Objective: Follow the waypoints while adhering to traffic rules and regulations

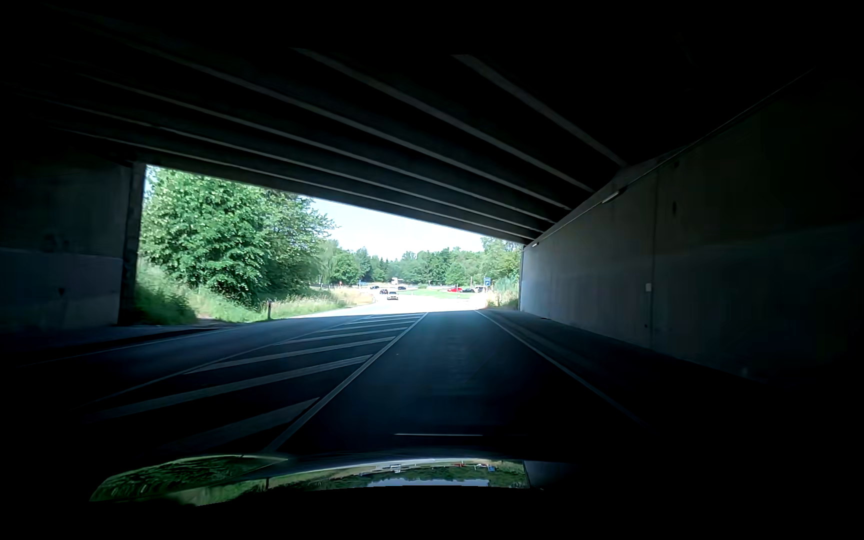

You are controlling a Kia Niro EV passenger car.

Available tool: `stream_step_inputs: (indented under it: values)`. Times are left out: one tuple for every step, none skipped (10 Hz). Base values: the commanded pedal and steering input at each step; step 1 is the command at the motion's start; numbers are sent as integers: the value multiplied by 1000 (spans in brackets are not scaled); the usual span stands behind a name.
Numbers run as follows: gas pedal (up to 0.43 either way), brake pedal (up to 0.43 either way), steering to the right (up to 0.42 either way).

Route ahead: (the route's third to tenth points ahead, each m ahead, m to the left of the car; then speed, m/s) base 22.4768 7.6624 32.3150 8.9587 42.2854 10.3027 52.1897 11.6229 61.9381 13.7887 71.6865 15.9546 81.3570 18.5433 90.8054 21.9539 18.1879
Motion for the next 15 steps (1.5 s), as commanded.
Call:
stream_step_inputs:
  values:
    - [130, 0, -1]
    - [130, 0, -2]
    - [118, 0, -3]
    - [110, 0, -4]
    - [110, 0, -4]
    - [79, 0, -4]
    - [67, 0, -4]
    - [67, 0, -4]
    - [79, 0, -4]
    - [98, 0, -5]
    - [98, 0, -5]
    - [98, 0, -4]
    - [110, 0, -4]
    - [87, 0, -5]
    - [59, 0, -7]
